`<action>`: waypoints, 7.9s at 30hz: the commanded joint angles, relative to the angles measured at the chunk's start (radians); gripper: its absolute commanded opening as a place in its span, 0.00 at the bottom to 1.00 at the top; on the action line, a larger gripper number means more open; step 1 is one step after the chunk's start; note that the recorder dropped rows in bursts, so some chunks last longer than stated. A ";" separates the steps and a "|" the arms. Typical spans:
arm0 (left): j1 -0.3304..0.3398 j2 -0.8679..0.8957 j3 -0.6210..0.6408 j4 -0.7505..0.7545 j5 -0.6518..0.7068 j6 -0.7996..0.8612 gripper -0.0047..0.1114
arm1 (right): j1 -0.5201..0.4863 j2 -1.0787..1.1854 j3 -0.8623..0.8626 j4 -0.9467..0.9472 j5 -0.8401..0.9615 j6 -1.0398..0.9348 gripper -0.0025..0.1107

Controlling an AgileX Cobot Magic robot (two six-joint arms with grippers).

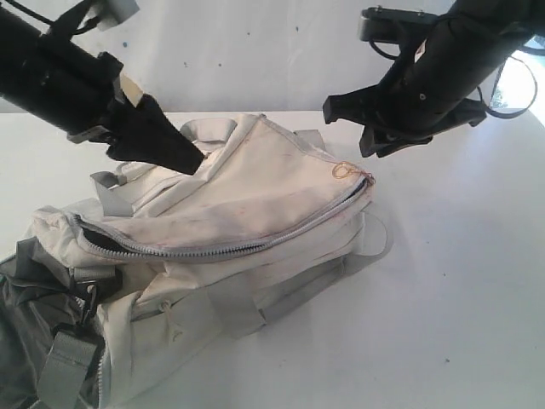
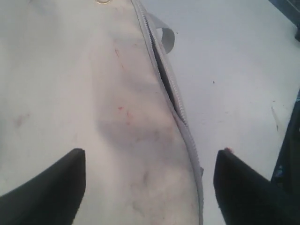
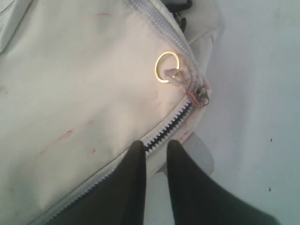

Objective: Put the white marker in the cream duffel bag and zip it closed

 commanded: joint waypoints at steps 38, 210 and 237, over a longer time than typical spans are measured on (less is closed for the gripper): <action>-0.342 0.619 -0.524 0.018 -0.534 0.246 0.61 | -0.267 -0.001 0.068 0.036 0.098 -0.051 0.17; -0.373 0.836 -0.923 0.308 -0.074 0.134 0.04 | -0.267 0.067 0.070 0.378 -0.116 -0.166 0.30; -0.373 0.806 -0.944 0.186 0.092 0.045 0.04 | -0.267 0.243 0.068 0.819 -0.159 -0.755 0.30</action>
